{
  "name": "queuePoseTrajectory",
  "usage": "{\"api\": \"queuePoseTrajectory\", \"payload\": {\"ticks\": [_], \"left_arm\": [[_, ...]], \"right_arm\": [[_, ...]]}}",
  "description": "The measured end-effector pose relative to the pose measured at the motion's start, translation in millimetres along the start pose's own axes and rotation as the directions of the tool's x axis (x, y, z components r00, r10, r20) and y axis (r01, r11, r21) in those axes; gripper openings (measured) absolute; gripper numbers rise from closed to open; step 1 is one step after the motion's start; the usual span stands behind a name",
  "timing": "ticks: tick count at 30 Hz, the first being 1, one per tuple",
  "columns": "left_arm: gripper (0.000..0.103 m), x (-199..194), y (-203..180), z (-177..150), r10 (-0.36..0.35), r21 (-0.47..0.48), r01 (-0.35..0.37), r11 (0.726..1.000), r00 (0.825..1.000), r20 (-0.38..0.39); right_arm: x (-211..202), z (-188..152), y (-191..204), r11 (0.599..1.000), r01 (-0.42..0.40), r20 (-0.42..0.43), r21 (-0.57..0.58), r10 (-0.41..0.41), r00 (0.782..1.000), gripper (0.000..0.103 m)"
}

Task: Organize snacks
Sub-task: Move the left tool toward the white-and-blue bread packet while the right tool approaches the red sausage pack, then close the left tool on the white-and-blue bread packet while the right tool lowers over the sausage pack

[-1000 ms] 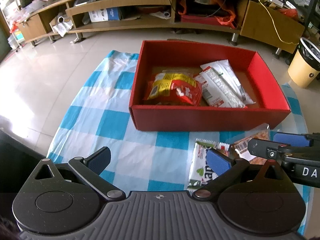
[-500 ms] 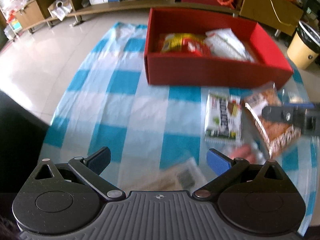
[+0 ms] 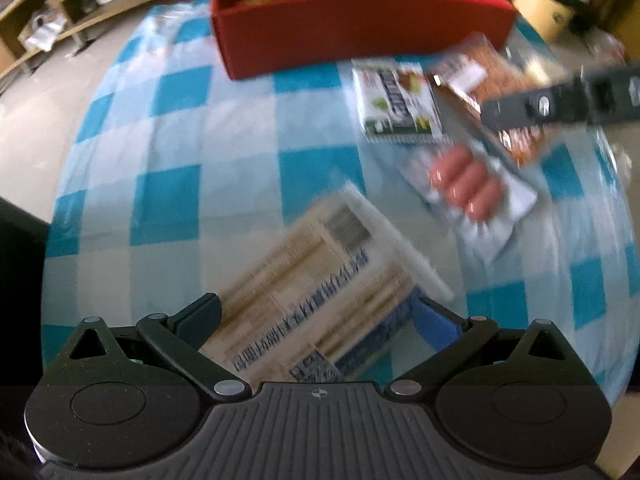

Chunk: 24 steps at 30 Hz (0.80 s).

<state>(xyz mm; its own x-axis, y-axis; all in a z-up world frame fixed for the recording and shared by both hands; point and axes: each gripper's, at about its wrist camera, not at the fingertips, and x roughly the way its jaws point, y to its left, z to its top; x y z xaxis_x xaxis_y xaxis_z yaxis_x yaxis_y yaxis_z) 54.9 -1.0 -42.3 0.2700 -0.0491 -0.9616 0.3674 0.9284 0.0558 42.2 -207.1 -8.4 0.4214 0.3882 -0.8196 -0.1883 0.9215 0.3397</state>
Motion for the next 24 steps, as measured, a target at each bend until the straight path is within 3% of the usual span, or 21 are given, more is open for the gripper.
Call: {"api": "queuePoseTrajectory", "payload": {"ticks": [3, 8, 12, 15, 17, 19, 24], "left_arm": [[0.103, 2, -9, -8, 0.025, 0.089, -0.025, 0.996, 1.0, 0.002], [0.103, -2, -20, -24, 0.0, 0.156, 0.0, 0.988, 1.0, -0.005], [0.103, -8, -16, -21, -0.039, 0.15, 0.037, 0.988, 0.999, 0.006], [0.103, -9, -6, -9, 0.008, 0.129, -0.015, 0.992, 0.998, 0.055], [0.103, -1, -1, -2, 0.014, 0.129, -0.019, 0.992, 0.999, 0.04], [0.103, 6, 1, 1, -0.029, 0.114, 0.027, 0.993, 1.0, 0.014], [0.103, 9, -11, -8, -0.003, 0.169, 0.0, 0.986, 1.0, 0.016]], "right_arm": [[-1, -5, 1, 1.0, -0.013, -0.006, 0.002, 0.013, 1.0, 0.058], [2, -11, 0, 1.0, -0.023, -0.037, -0.002, 0.023, 0.999, 0.059], [5, -12, -1, 1.0, -0.023, -0.056, 0.003, 0.023, 0.998, 0.059], [6, -11, 0, 1.0, -0.031, -0.059, 0.004, 0.031, 0.998, 0.059], [4, -11, 1, 0.999, -0.038, -0.057, -0.003, 0.038, 0.998, 0.06], [3, -11, 3, 0.999, -0.044, -0.054, -0.006, 0.043, 0.998, 0.06], [3, -10, 1, 0.999, -0.046, -0.057, -0.003, 0.045, 0.997, 0.064]]}}
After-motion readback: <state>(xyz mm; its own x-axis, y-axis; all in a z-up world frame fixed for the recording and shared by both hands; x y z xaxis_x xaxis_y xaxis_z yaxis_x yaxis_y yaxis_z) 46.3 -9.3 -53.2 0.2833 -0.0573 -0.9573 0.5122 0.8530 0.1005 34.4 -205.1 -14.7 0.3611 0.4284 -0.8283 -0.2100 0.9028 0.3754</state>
